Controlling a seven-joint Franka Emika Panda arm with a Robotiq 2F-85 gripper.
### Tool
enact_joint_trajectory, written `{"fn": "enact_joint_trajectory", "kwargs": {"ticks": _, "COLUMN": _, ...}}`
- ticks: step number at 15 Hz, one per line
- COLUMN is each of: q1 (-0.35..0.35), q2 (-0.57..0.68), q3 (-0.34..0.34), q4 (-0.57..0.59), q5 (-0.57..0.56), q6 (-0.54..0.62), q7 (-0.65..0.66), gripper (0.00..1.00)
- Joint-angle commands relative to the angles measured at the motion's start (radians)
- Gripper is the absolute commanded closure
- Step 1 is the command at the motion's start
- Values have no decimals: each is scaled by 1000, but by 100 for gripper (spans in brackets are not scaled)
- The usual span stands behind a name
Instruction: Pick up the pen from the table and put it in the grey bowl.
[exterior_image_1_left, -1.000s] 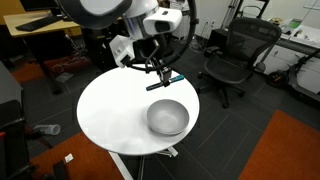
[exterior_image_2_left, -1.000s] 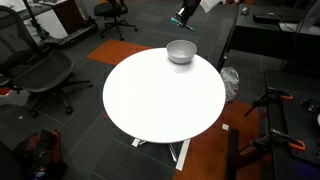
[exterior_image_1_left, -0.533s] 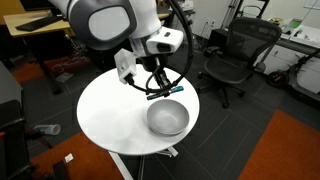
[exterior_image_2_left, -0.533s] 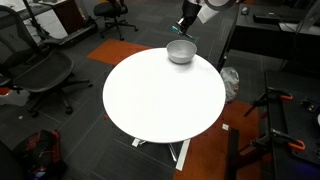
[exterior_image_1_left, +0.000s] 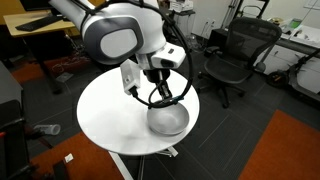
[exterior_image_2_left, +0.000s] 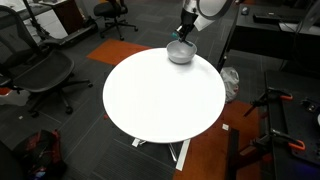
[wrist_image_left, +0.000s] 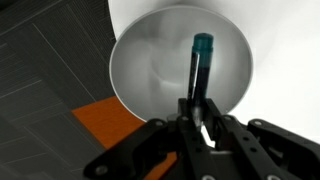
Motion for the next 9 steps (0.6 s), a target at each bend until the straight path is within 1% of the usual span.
{"fn": "enact_joint_trajectory", "kwargs": {"ticks": 1, "q1": -25, "q2": 47, "q3": 19, "q4": 45, "q5": 43, "q6": 10, "q7": -24, "gripper": 95}}
{"fn": "enact_joint_trajectory", "kwargs": {"ticks": 4, "q1": -30, "q2": 77, "q3": 20, "q4": 69, "q5": 61, "q6": 8, "q7": -22, "gripper": 95}}
{"fn": "enact_joint_trajectory", "kwargs": {"ticks": 5, "q1": -32, "q2": 88, "q3": 20, "q4": 78, "q5": 65, "q6": 4, "q7": -21, "gripper": 56}}
{"fn": "enact_joint_trajectory", "kwargs": {"ticks": 6, "q1": -34, "q2": 95, "q3": 21, "q4": 85, "q5": 69, "q6": 4, "q7": -21, "gripper": 54}}
{"fn": "enact_joint_trajectory", "kwargs": {"ticks": 7, "q1": -36, "q2": 103, "q3": 22, "q4": 91, "q5": 73, "q6": 4, "q7": -20, "gripper": 49}}
{"fn": "enact_joint_trajectory", "kwargs": {"ticks": 9, "q1": -37, "q2": 114, "q3": 23, "q4": 102, "q5": 79, "q6": 2, "q7": -20, "gripper": 33}}
